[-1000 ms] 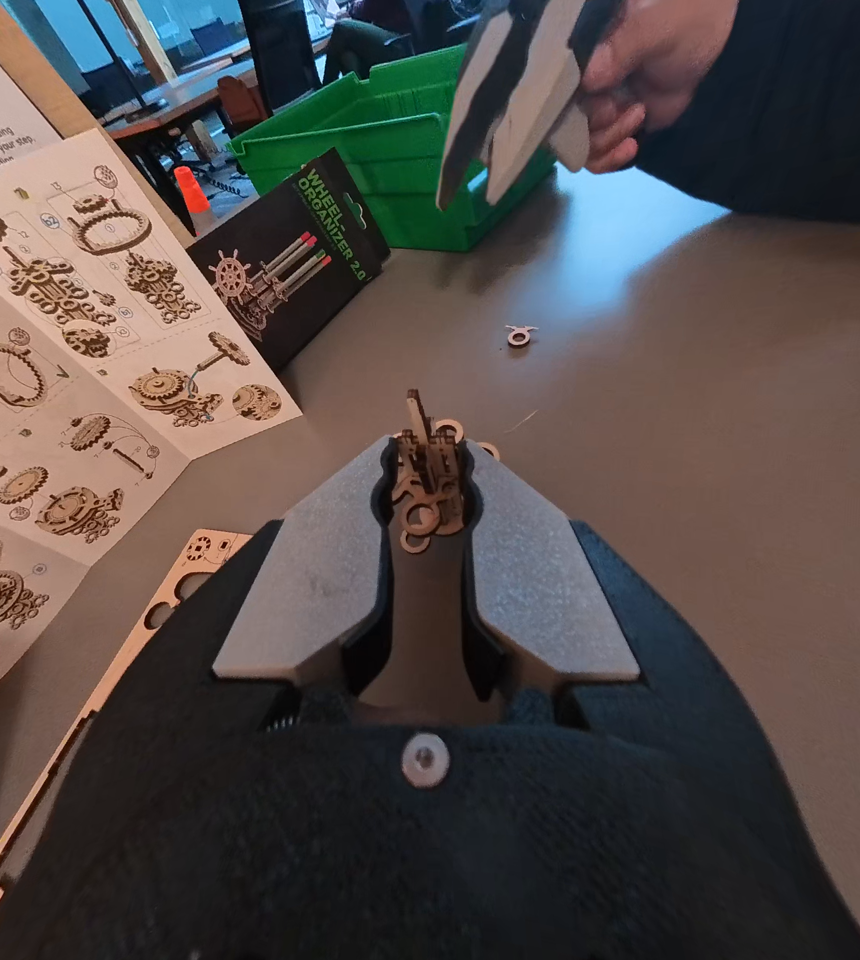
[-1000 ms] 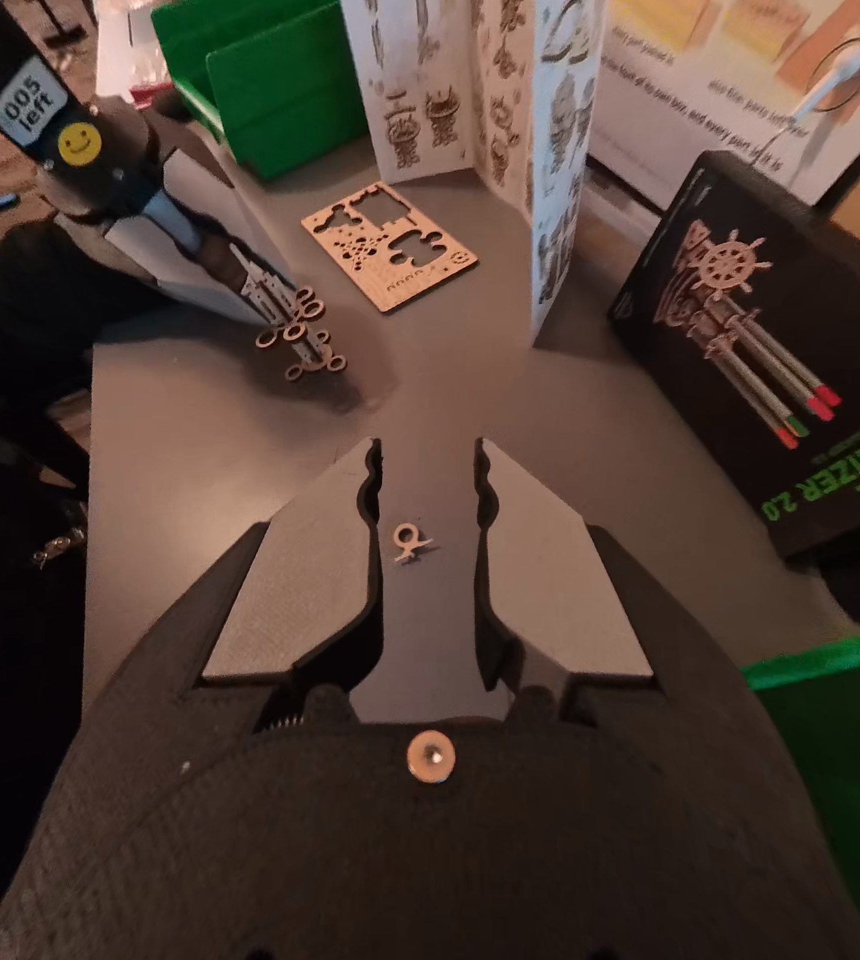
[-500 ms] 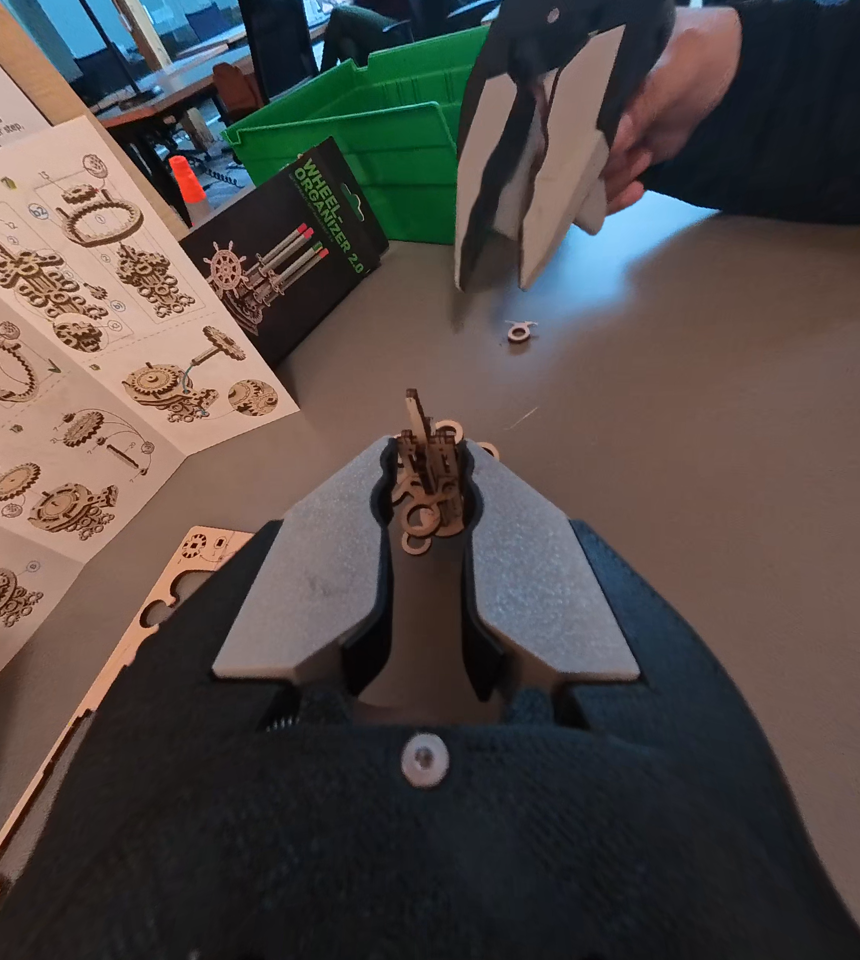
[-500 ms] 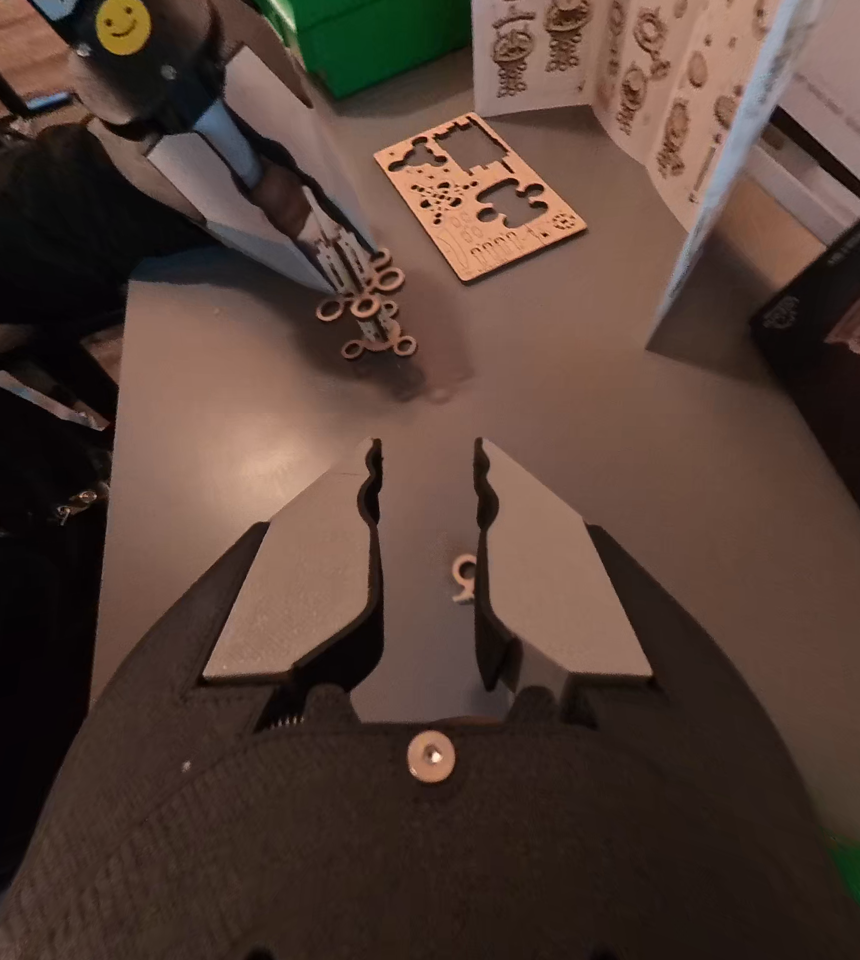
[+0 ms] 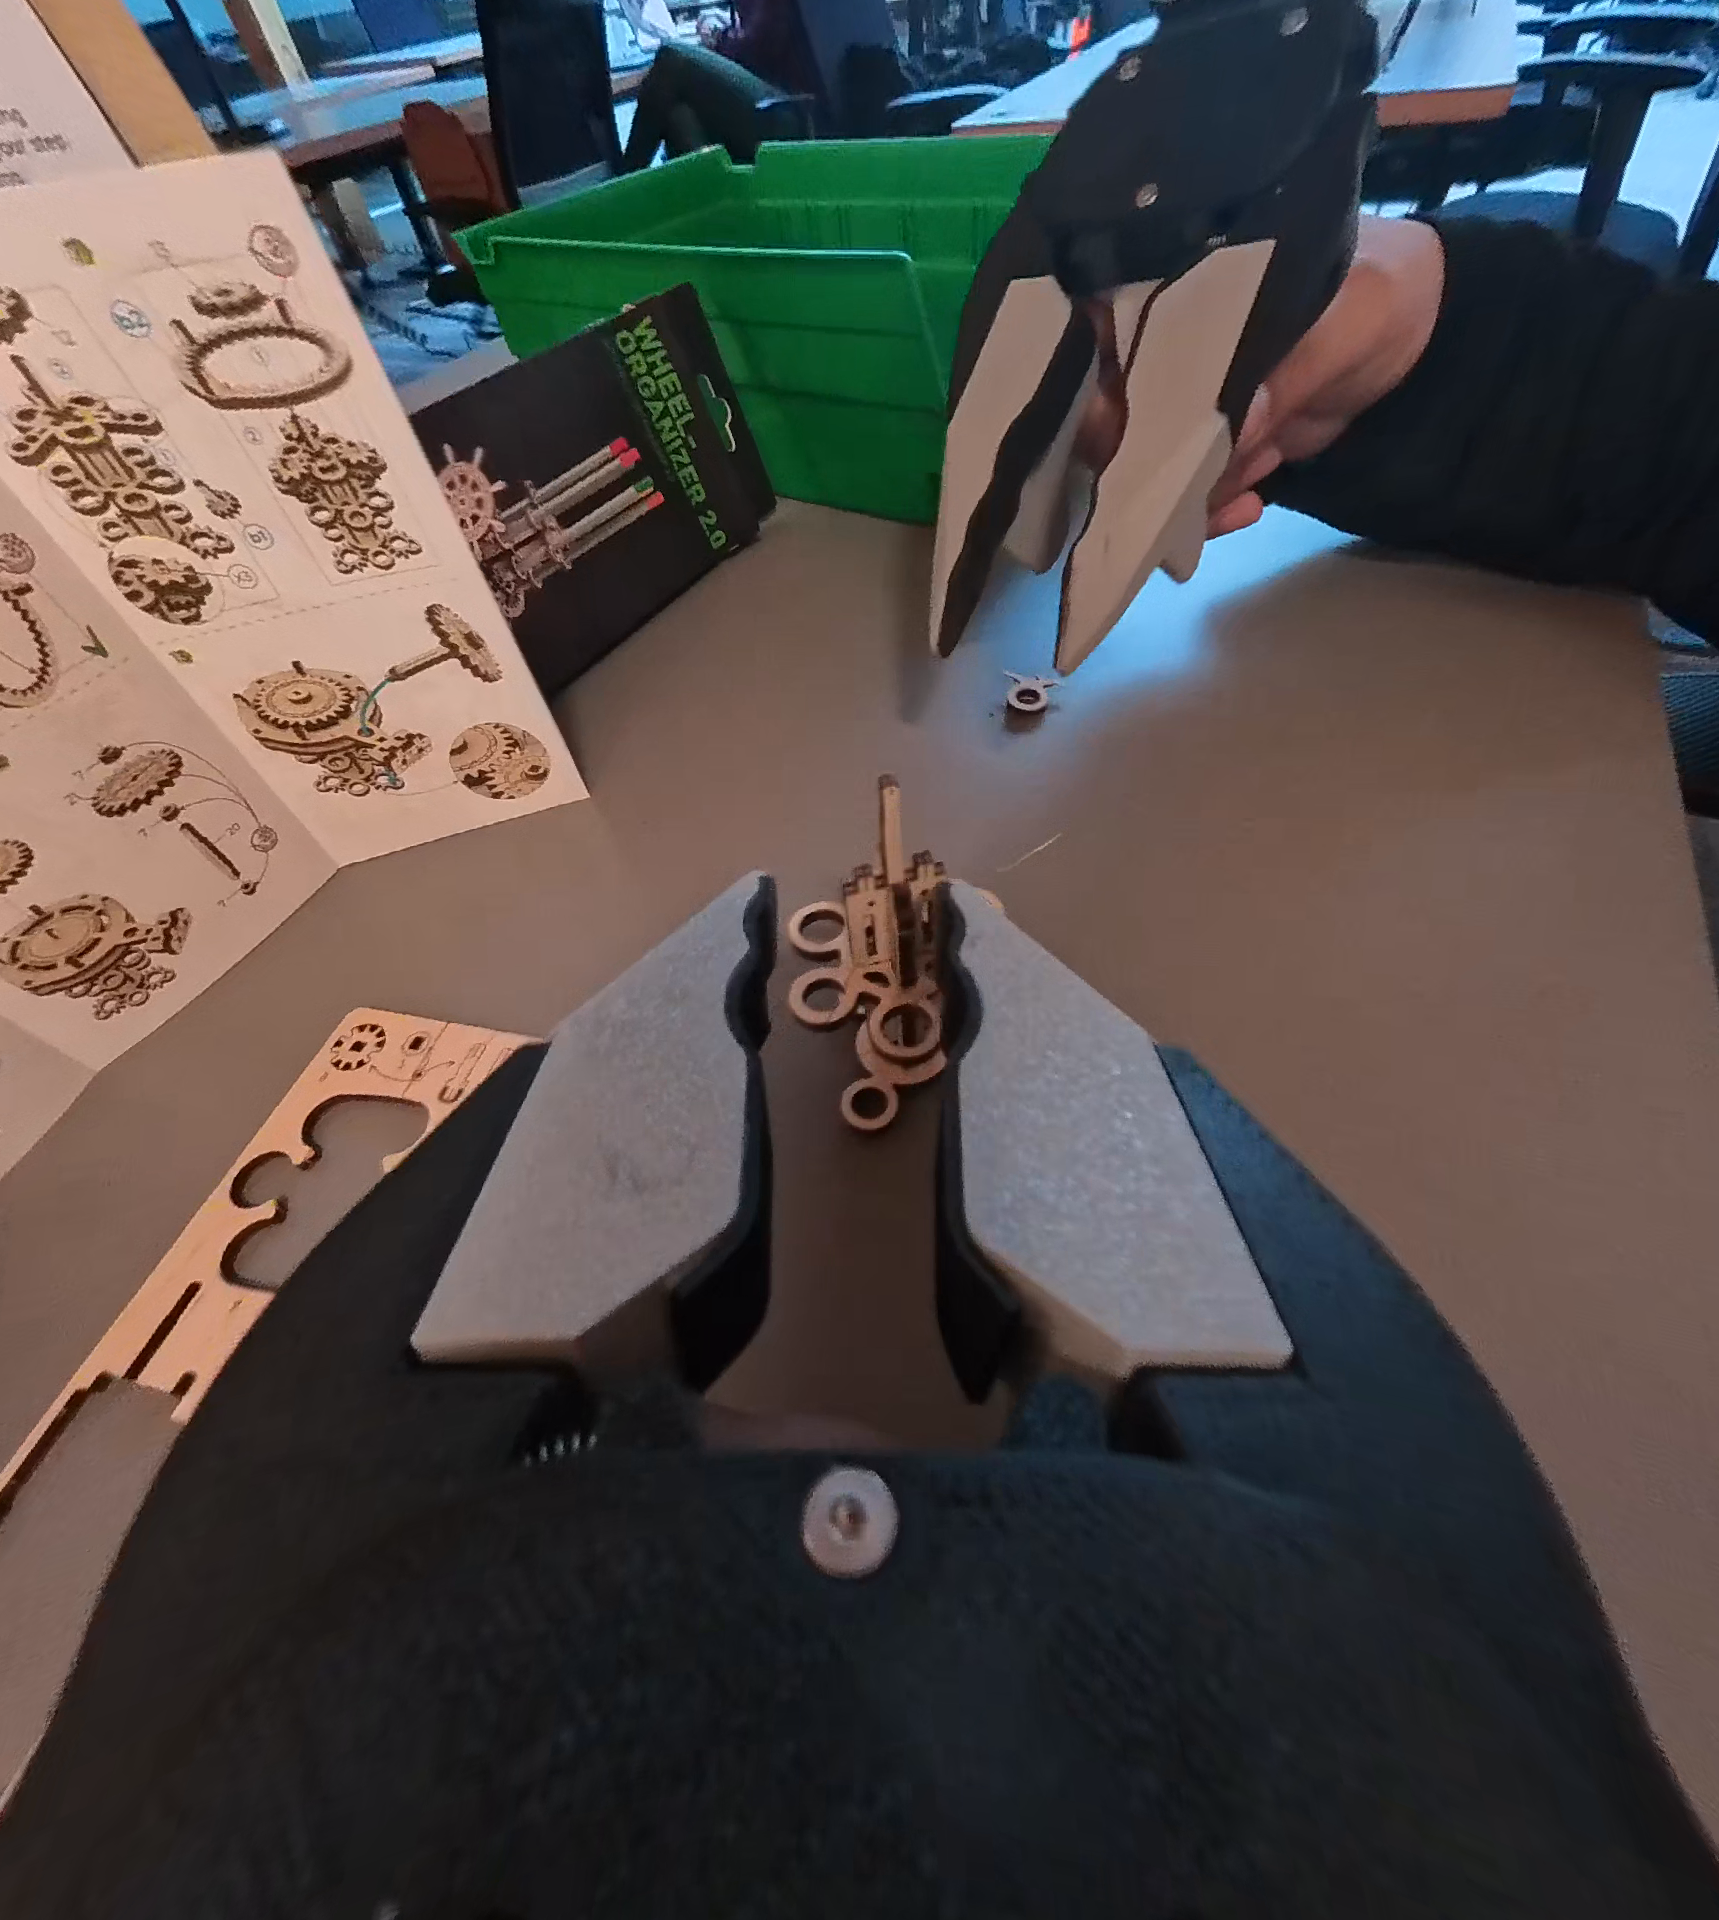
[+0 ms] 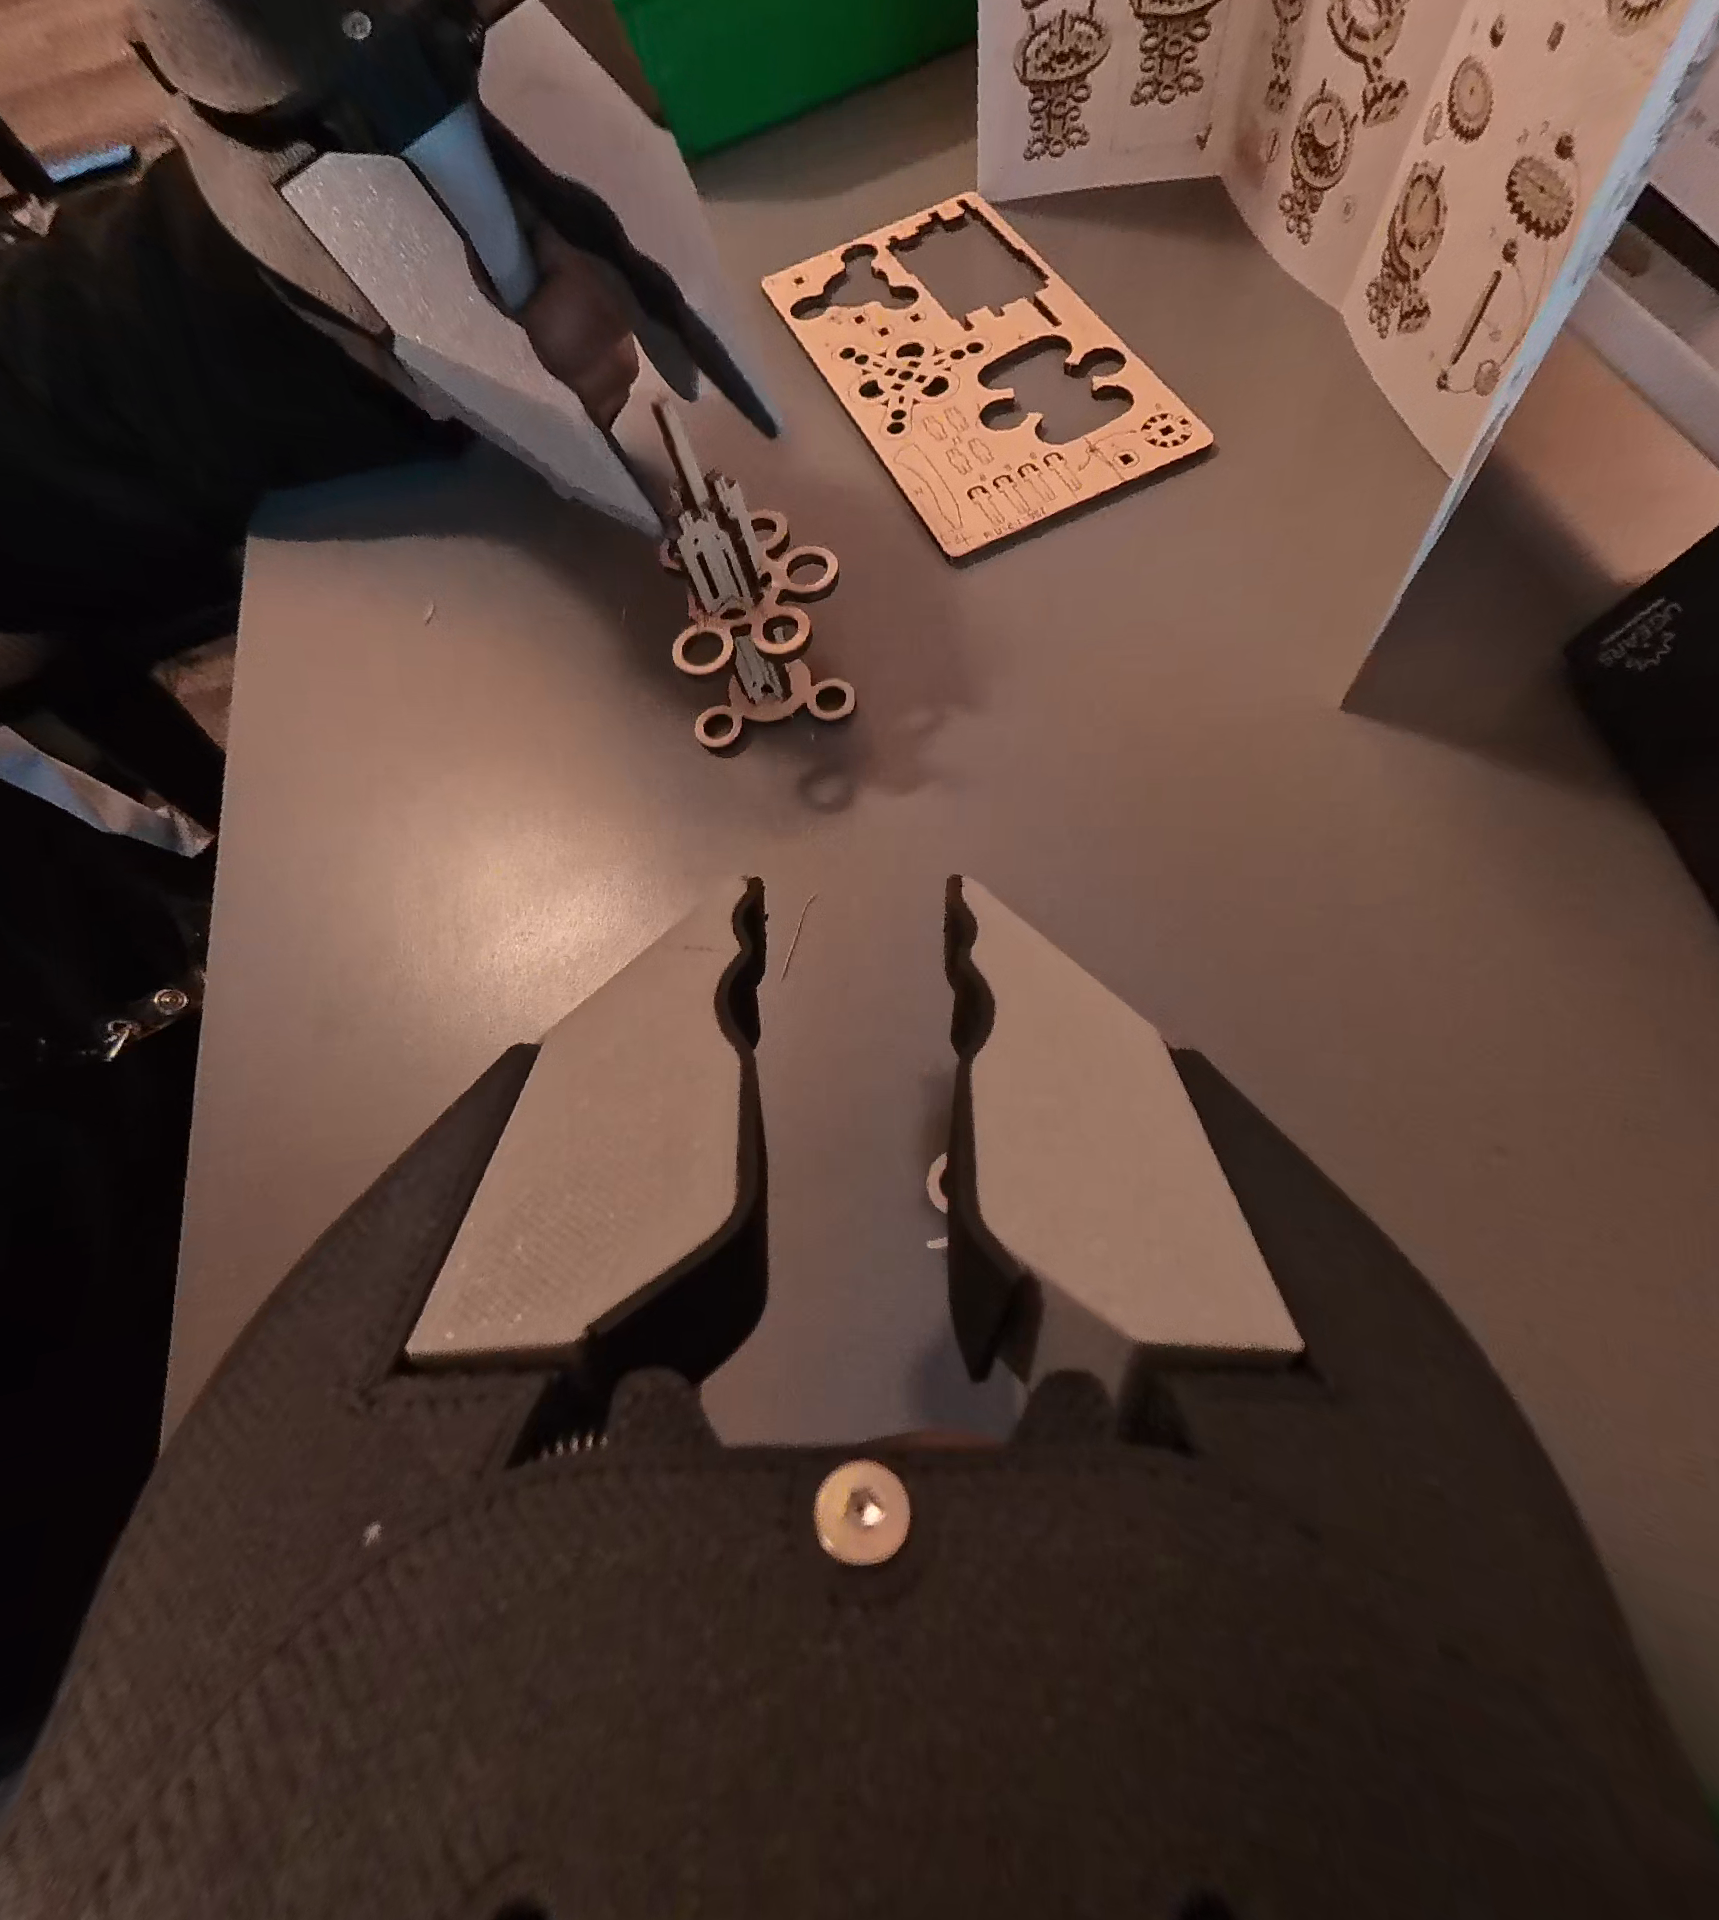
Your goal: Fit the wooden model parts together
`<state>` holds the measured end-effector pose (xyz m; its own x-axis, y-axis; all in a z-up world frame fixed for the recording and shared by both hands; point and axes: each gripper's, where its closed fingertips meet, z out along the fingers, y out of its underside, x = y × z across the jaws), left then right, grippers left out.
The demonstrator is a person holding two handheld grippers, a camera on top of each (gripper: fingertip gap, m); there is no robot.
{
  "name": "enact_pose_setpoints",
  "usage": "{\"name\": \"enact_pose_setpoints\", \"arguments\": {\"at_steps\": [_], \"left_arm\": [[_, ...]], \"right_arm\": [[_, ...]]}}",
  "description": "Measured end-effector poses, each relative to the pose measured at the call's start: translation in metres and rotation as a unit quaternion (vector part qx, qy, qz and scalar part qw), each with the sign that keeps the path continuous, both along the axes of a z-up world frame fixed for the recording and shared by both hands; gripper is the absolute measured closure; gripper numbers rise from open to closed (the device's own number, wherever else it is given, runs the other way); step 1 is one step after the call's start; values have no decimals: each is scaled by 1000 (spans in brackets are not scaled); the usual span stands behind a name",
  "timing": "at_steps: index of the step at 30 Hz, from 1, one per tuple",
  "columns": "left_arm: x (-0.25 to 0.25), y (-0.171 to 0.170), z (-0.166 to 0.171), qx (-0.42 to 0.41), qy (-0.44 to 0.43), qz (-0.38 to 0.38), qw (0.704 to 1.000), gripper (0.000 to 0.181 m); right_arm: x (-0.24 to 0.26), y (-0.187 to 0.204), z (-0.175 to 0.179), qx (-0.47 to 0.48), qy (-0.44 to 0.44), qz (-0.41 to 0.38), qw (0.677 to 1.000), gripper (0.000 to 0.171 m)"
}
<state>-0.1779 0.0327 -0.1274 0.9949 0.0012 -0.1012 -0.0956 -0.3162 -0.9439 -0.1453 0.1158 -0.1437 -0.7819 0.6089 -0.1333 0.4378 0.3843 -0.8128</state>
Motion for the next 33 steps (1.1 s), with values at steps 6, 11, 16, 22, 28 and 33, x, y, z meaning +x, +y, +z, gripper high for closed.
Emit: {"name": "enact_pose_setpoints", "arguments": {"at_steps": [6, 11, 16, 22, 28, 33], "left_arm": [[-3, -4, 3, 7, 9, 2, 1000, 155], [-11, -7, 11, 26, 11, 20, 999, 158], [-35, -16, 18, 45, 8, 76, 996, 160], [-38, -17, 20, 53, 8, 86, 995, 160], [-38, -19, 22, 62, -6, 86, 994, 160], [-55, -25, 21, 52, 21, 137, 989, 164]], "right_arm": [[-3, 4, 0, -3, 3, -10, 1000, 141], [-5, 6, 0, -4, 6, -18, 1000, 141], [-9, 9, 1, -7, 11, -30, 999, 141], [-12, 12, 9, -25, 26, -40, 999, 141], [-16, 14, 19, -49, 43, -53, 996, 140], [-18, 16, 19, -46, 50, -61, 996, 140]]}}
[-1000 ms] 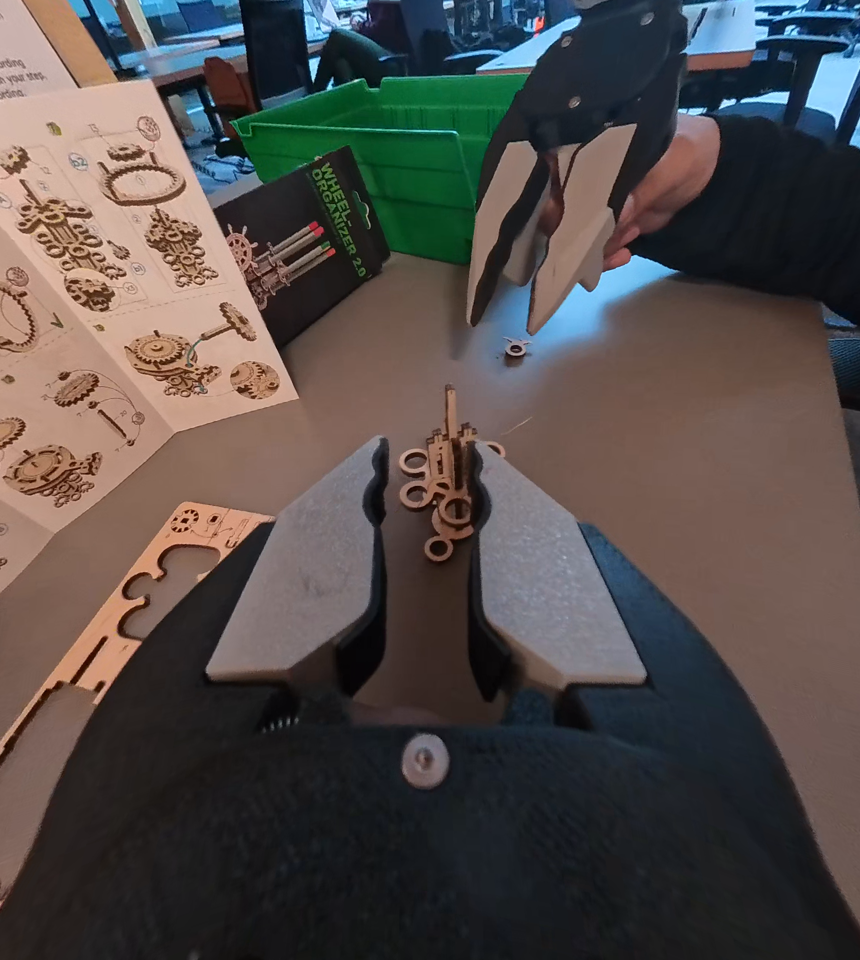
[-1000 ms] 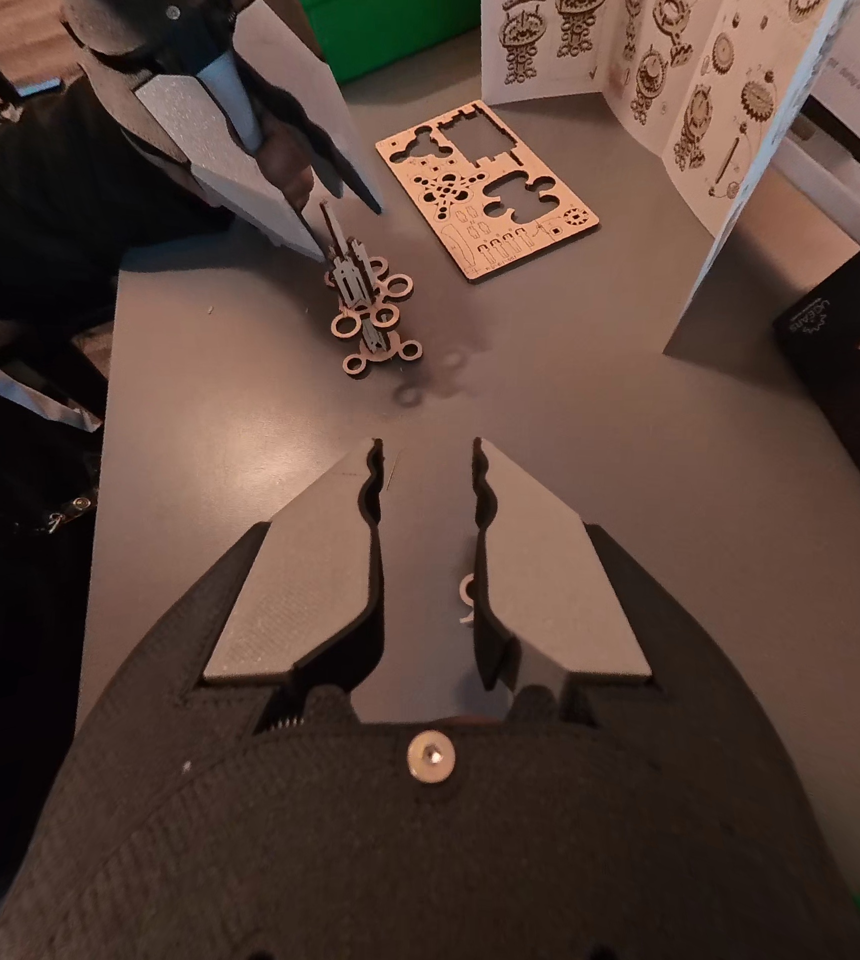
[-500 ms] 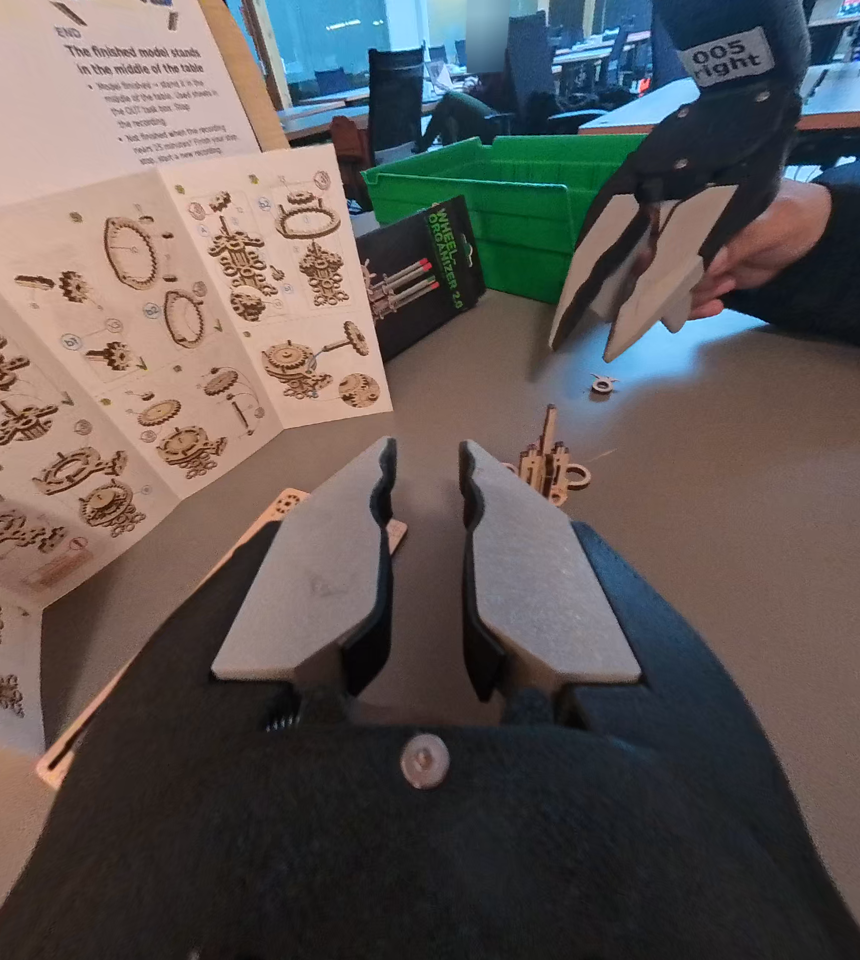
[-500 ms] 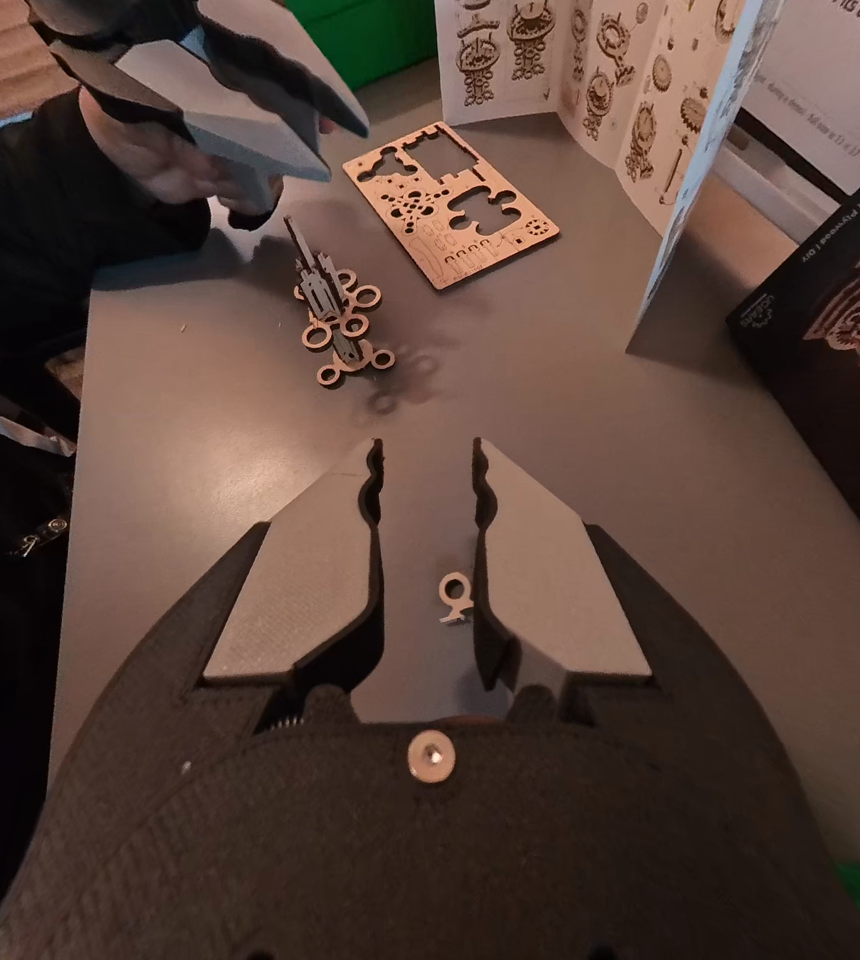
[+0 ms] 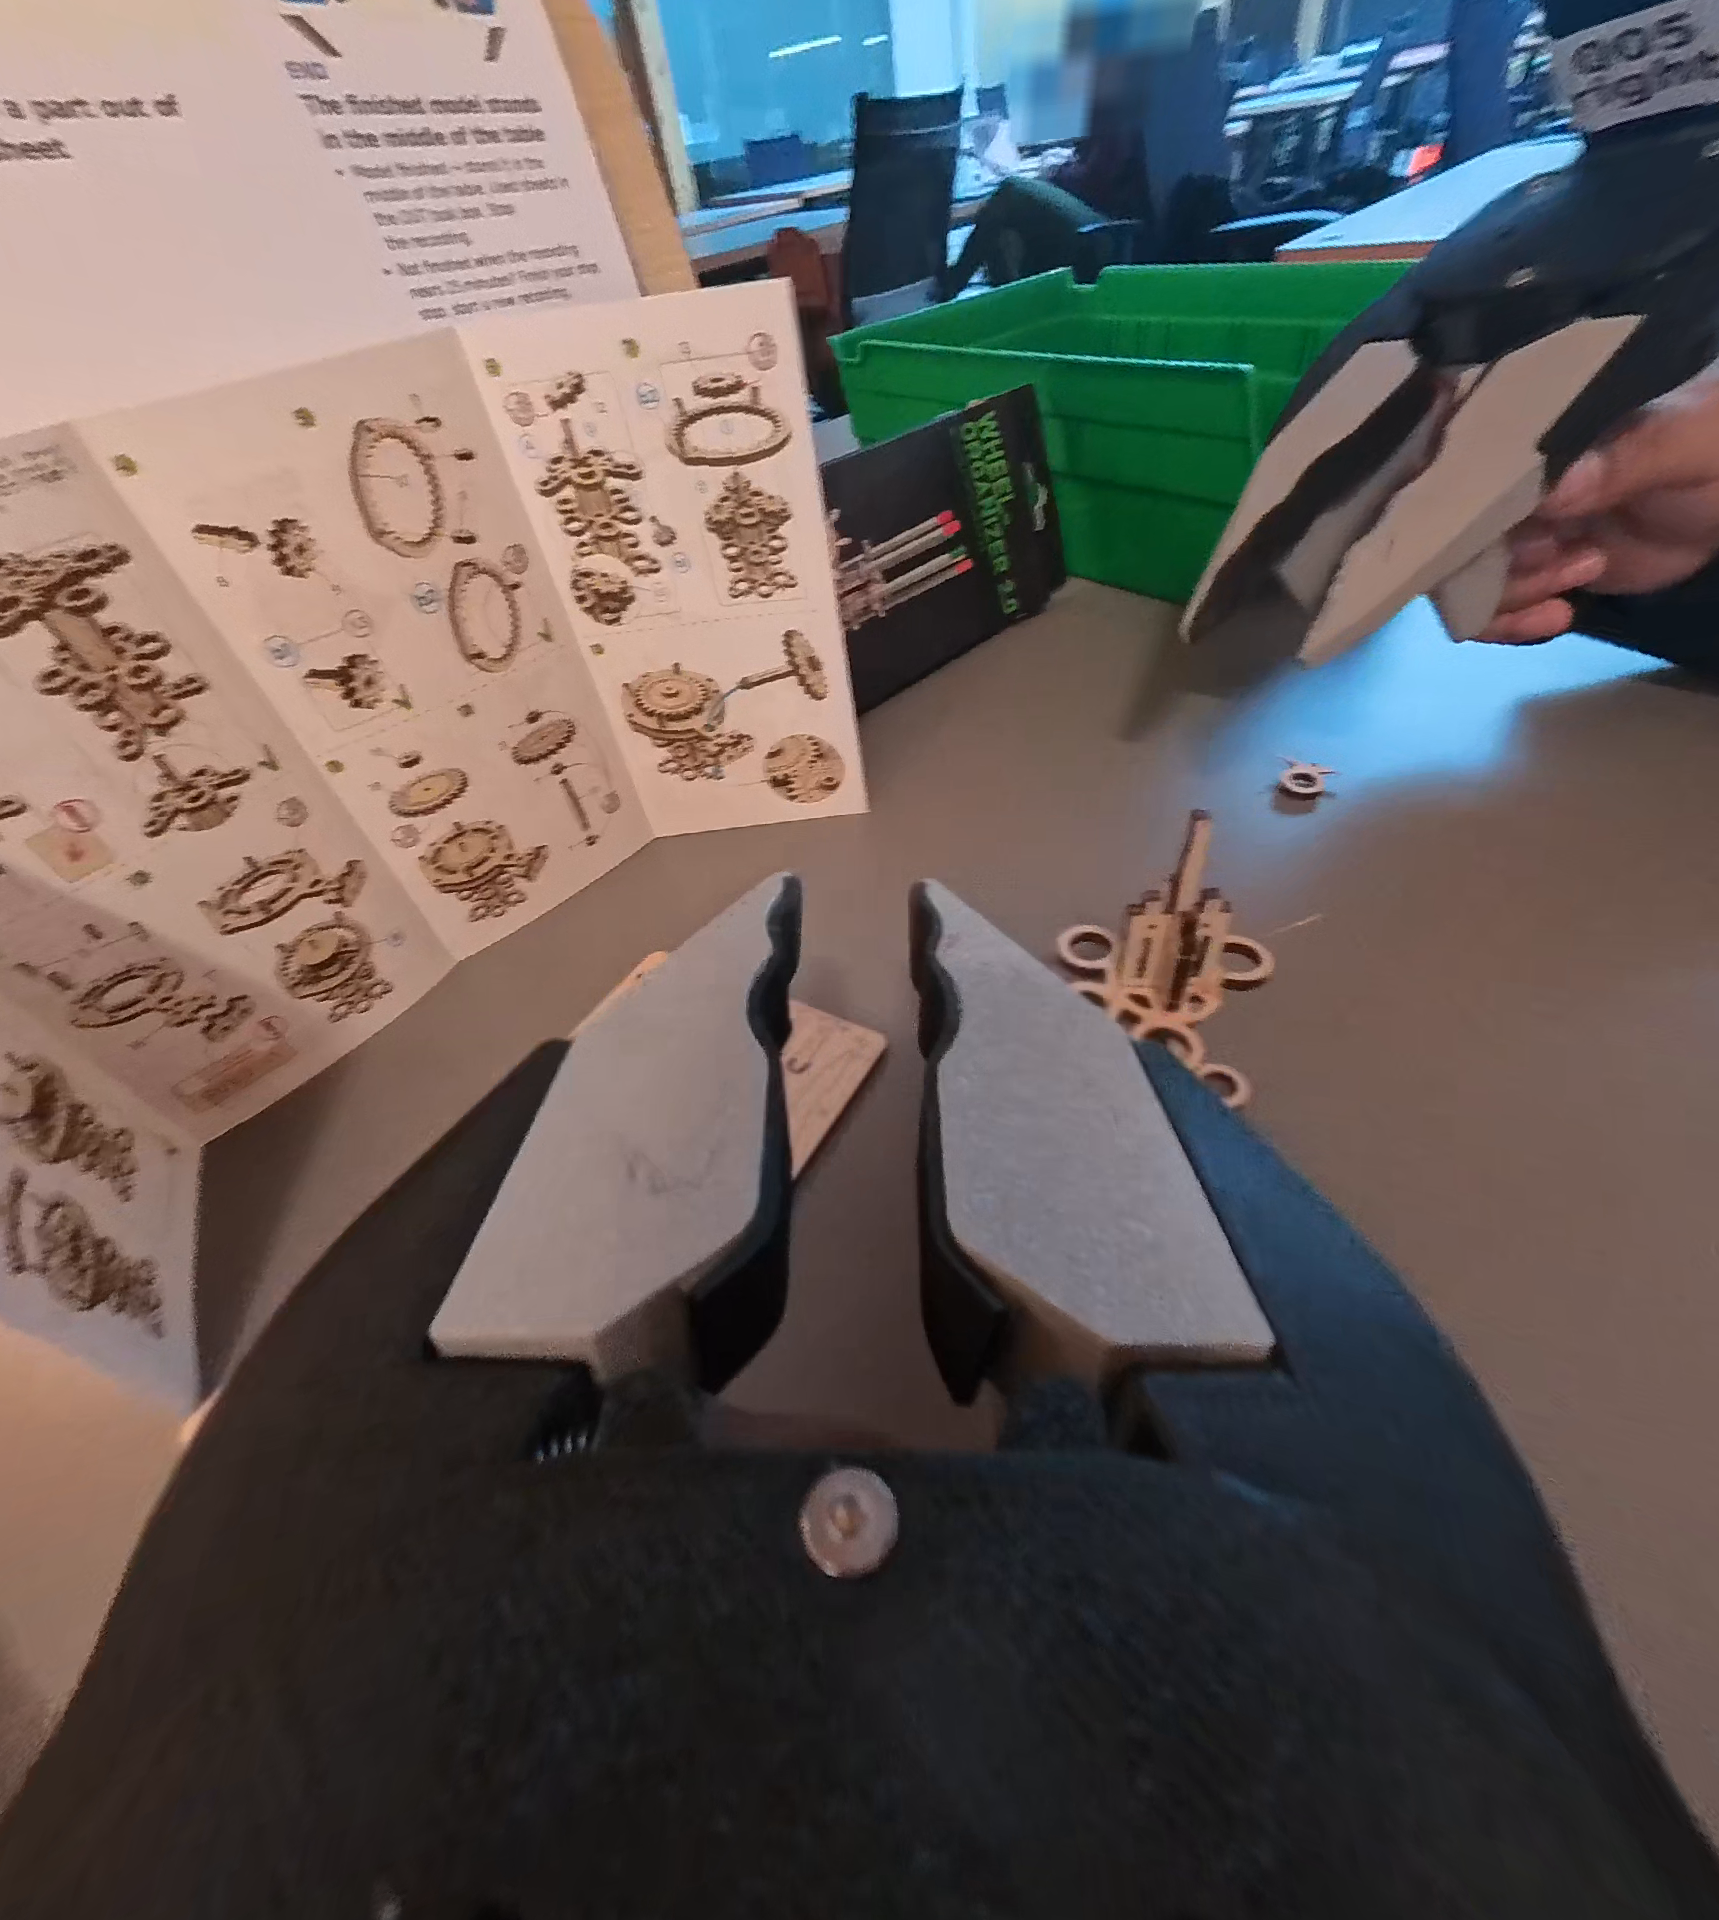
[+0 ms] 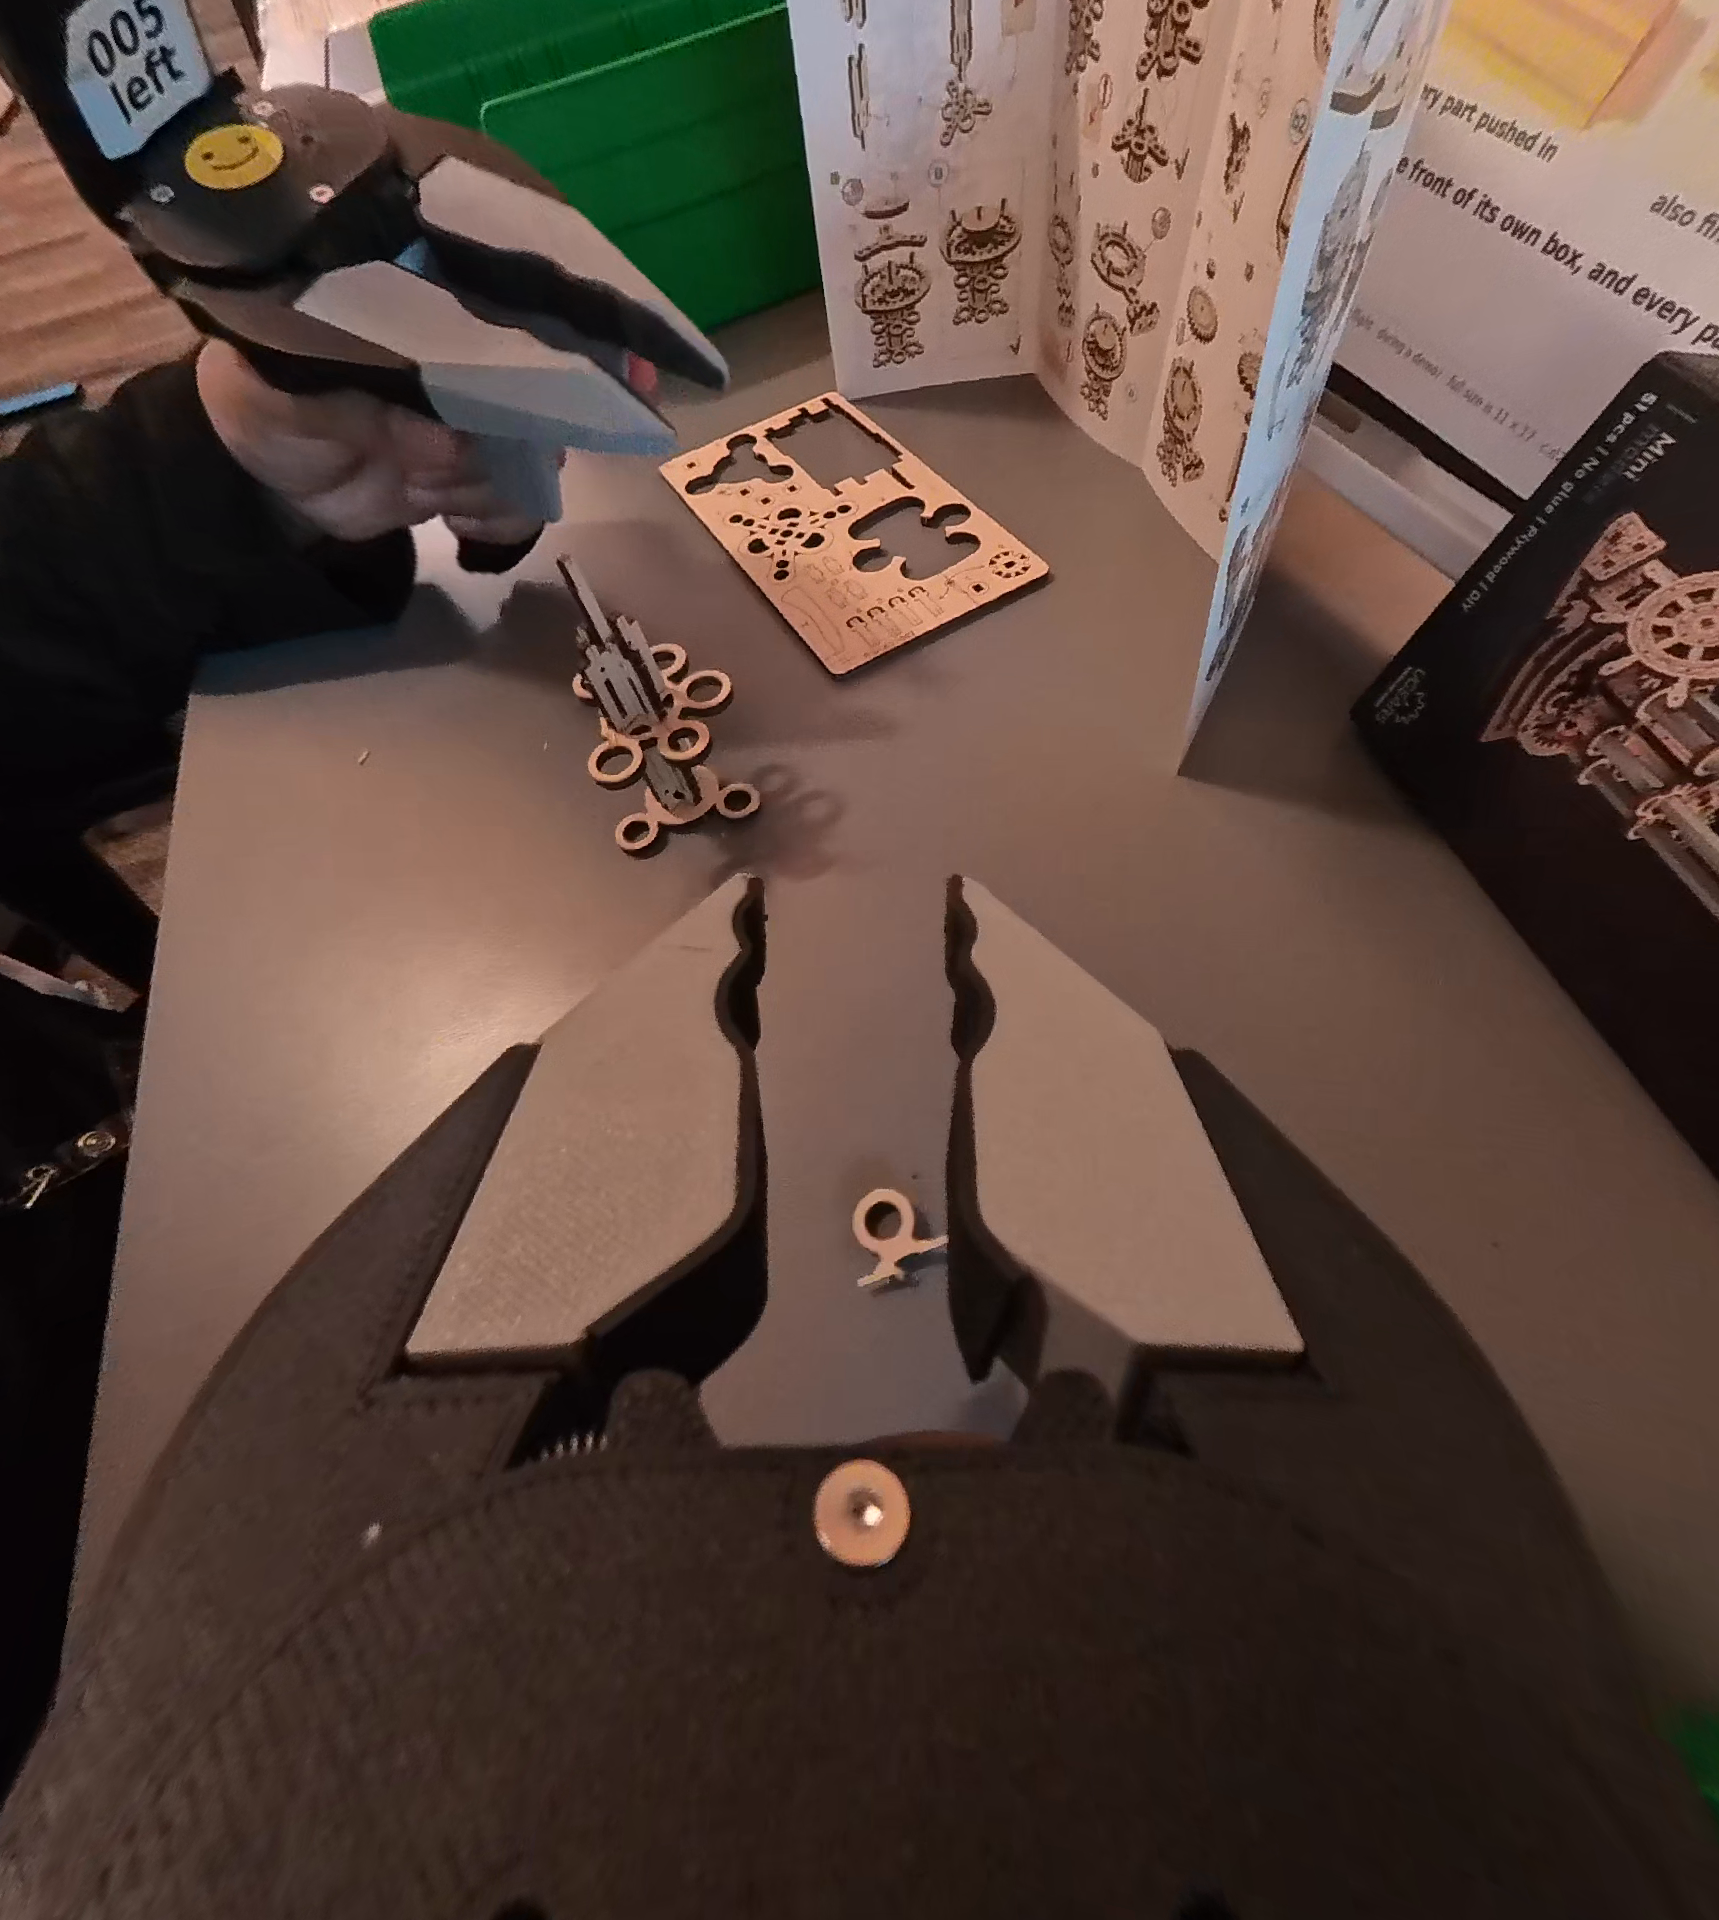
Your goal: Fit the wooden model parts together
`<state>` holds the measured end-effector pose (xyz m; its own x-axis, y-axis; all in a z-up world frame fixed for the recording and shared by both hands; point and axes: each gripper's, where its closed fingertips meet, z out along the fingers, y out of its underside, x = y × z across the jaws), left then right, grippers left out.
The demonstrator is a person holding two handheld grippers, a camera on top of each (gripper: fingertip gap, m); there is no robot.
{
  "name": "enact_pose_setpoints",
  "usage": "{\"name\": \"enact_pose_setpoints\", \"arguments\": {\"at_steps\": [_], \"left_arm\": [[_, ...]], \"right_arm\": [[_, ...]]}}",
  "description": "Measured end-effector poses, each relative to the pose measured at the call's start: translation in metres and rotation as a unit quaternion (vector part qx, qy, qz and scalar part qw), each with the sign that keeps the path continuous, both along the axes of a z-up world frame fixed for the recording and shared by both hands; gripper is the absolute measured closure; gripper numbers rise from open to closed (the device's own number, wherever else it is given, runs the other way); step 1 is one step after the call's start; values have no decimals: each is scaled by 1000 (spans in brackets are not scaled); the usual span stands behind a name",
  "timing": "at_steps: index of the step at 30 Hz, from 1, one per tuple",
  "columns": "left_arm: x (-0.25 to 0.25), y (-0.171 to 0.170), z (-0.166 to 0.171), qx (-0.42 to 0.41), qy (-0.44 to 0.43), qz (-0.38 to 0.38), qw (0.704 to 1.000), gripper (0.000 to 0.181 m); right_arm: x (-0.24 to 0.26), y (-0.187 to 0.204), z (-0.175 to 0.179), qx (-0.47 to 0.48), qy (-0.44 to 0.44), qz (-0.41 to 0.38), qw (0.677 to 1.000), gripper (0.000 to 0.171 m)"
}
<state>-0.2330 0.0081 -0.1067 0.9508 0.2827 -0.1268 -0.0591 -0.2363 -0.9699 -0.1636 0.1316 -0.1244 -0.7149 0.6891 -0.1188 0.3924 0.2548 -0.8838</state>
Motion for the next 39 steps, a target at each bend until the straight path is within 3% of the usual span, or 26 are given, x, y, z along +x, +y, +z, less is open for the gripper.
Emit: {"name": "enact_pose_setpoints", "arguments": {"at_steps": [8, 15, 30, 35, 39], "left_arm": [[-46, -33, 18, 64, -18, 130, 989, 167], [-43, -29, 17, 62, -16, 124, 990, 168], [-43, -28, 17, 71, -30, 125, 989, 167], [-41, -28, 16, 87, -64, 110, 988, 157], [-36, -26, 18, 108, -100, 87, 985, 154]], "right_arm": [[-15, 22, 9, -20, 19, -70, 997, 144], [-19, 33, 21, -58, 32, -96, 993, 144], [-17, 27, 21, -41, 43, -93, 994, 145], [-16, 16, 24, -75, 42, -67, 994, 138], [-1, -8, 23, -101, 15, 4, 995, 133]]}}
